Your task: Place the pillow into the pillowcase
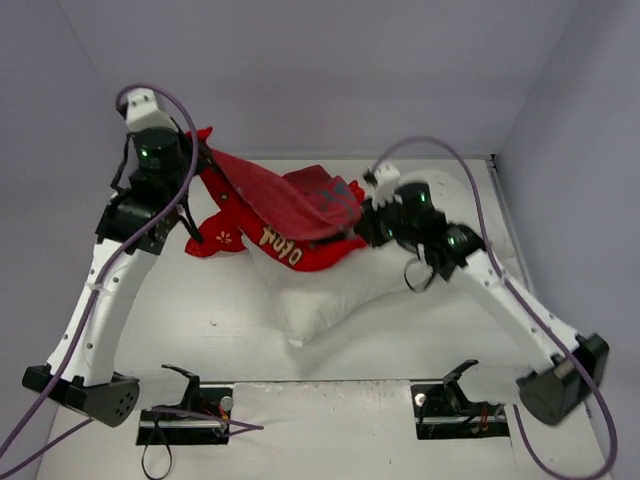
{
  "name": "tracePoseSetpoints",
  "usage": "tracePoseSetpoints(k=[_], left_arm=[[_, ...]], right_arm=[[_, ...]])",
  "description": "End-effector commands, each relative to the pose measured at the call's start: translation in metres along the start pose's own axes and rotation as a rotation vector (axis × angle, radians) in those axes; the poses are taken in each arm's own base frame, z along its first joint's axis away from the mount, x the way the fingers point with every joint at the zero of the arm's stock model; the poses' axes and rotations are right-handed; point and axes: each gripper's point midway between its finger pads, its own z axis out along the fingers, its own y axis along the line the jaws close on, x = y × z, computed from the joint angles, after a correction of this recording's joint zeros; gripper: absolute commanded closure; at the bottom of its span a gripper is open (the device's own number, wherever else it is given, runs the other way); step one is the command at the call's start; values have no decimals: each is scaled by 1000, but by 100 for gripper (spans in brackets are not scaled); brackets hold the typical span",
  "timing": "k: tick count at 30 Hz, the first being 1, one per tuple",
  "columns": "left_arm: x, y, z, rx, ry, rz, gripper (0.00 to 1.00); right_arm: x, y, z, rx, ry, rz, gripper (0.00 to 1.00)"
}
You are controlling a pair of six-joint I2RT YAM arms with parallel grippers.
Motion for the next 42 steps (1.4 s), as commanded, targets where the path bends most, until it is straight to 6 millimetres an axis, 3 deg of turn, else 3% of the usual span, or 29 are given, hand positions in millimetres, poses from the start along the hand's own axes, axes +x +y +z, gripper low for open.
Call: tracePoseSetpoints(k=[1, 2, 3, 4, 5, 6, 7, 9, 10, 11, 12, 13, 14, 15, 16, 18, 19, 20, 21, 23, 26, 28, 33, 36, 38, 39, 40, 41, 42], left_arm=[[-101, 8, -4, -43, -258, -71, 100], [-114, 9, 0, -42, -278, -77, 100], [-148, 22, 3, -75, -345, -103, 100], [-163, 29, 4, -88, -373, -122, 100], [-177, 34, 3, -81, -389, -165, 100], [-192, 39, 5, -81, -420, -193, 100], [-228, 55, -17, -92, -518, -227, 100], [-270, 61, -52, -76, -684, -239, 100], [-275, 62, -60, -74, -720, -232, 100], [-278, 61, -69, -64, -752, -217, 100], [-283, 60, -91, -48, -788, -199, 100], [-270, 65, -83, -70, -758, -145, 100], [-268, 68, -99, -81, -765, -137, 100], [-260, 74, -101, -103, -753, -126, 100], [-233, 88, -80, -159, -692, -101, 100], [-212, 101, -84, -196, -667, -105, 100], [-196, 107, -78, -217, -632, -101, 100], [-160, 117, -56, -249, -545, -80, 100], [-148, 124, -59, -272, -533, -87, 100], [-97, 141, -44, -314, -430, -69, 100], [-39, 169, -35, -402, -322, -13, 100], [-14, 186, -36, -468, -284, -3, 100], [54, 225, -48, -604, -197, -41, 100], [67, 232, -57, -619, -208, -77, 100], [55, 226, -52, -586, -249, -91, 100], [47, 217, -45, -540, -254, -93, 100], [13, 202, -45, -492, -315, -105, 100], [8, 194, -27, -476, -285, -82, 100], [-3, 184, -18, -439, -269, -53, 100]], right_arm=[[-152, -16, 8, 125, -307, -225, 100], [-217, -15, 8, 148, -414, -253, 100], [-250, -17, 5, 170, -477, -282, 100], [-281, -17, 3, 180, -539, -288, 100], [-340, -10, -12, 180, -678, -295, 100], [-365, -3, -24, 157, -753, -311, 100], [-385, 1, -15, 141, -820, -331, 100], [-430, 22, -75, 109, -1081, -350, 100], [-435, 25, -86, 103, -1138, -341, 100], [-436, 28, -92, 88, -1178, -328, 100], [-415, 25, -57, 53, -1125, -319, 100], [-419, 38, -85, -1, -1214, -310, 100], [-409, 42, -73, -39, -1191, -320, 100], [-391, 43, -47, -77, -1125, -329, 100], [-377, 53, -31, -138, -1072, -356, 100], [-348, 51, 1, -171, -974, -362, 100], [-316, 45, 33, -183, -868, -355, 100], [-299, 42, 47, -183, -818, -360, 100], [-268, 34, 73, -185, -727, -346, 100], [-237, 30, 95, -200, -641, -344, 100], [-189, 16, 130, -187, -503, -322, 99], [-166, 10, 145, -186, -449, -306, 99], [-149, 5, 160, -184, -396, -303, 99], [-154, -2, 163, -156, -402, -318, 99], [-172, -2, 164, -150, -437, -339, 99], [-200, -1, 163, -144, -489, -352, 99], [-217, 0, 161, -140, -523, -363, 99], [-233, 2, 159, -135, -554, -368, 99], [-264, 2, 152, -116, -624, -377, 99]])
